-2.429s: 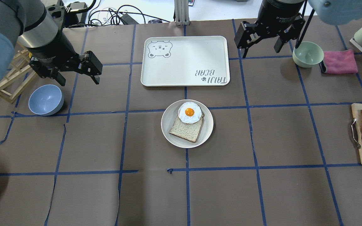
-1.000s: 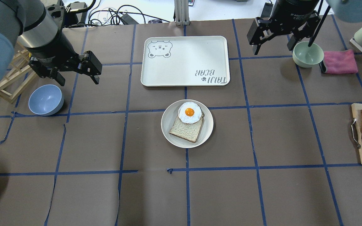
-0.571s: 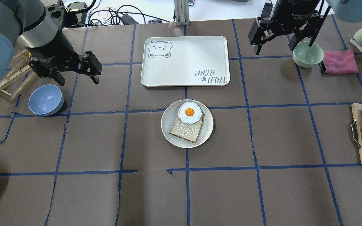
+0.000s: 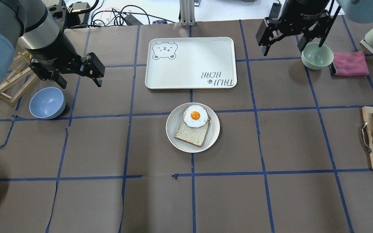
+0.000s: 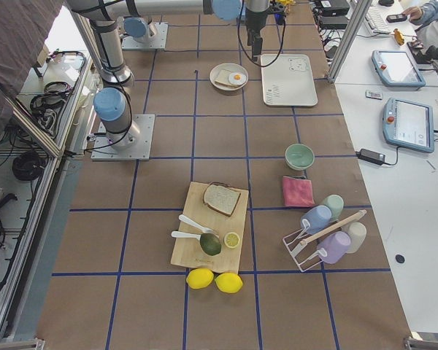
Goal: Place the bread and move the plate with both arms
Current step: 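Move the right gripper toward the wooden cutting board holding bread, then lower the right gripper and grasp the bread slice on the cutting board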
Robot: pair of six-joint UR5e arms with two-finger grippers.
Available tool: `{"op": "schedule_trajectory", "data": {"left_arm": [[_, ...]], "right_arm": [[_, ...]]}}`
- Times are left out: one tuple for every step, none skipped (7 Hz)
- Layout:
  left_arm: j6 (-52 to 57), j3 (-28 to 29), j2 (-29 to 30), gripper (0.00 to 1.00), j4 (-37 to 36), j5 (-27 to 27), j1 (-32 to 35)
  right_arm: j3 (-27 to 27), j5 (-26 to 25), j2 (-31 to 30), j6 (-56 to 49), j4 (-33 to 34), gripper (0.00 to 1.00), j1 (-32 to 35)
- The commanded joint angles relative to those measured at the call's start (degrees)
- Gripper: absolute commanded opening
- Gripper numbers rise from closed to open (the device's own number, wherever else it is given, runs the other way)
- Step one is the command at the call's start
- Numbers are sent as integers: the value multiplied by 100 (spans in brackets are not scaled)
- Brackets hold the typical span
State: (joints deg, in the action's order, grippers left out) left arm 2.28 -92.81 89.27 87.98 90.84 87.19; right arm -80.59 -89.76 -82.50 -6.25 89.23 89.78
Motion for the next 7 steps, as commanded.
{"op": "schedule_trajectory", "data": {"left_arm": [[0,-9,3,100,0,4,0],[0,0,3,100,0,4,0],[0,0,3,100,0,4,0],[0,0,3,100,0,4,0],[0,0,3,100,0,4,0],[0,0,3,100,0,4,0],[0,0,-6,100,0,4,0]], "right_arm": [[-27,-93,102,-191,-20,100,-571],[-323,-172,163,-288,15,100,-1124],[-813,-347,190,-385,320,100,-1556],[-1384,-967,190,-386,1106,100,-1847],[-2025,-1573,199,-429,1958,100,-2085],[-2536,-1588,208,-830,2758,100,-2505],[-2880,-1588,417,-929,3358,99,-2866]]}}
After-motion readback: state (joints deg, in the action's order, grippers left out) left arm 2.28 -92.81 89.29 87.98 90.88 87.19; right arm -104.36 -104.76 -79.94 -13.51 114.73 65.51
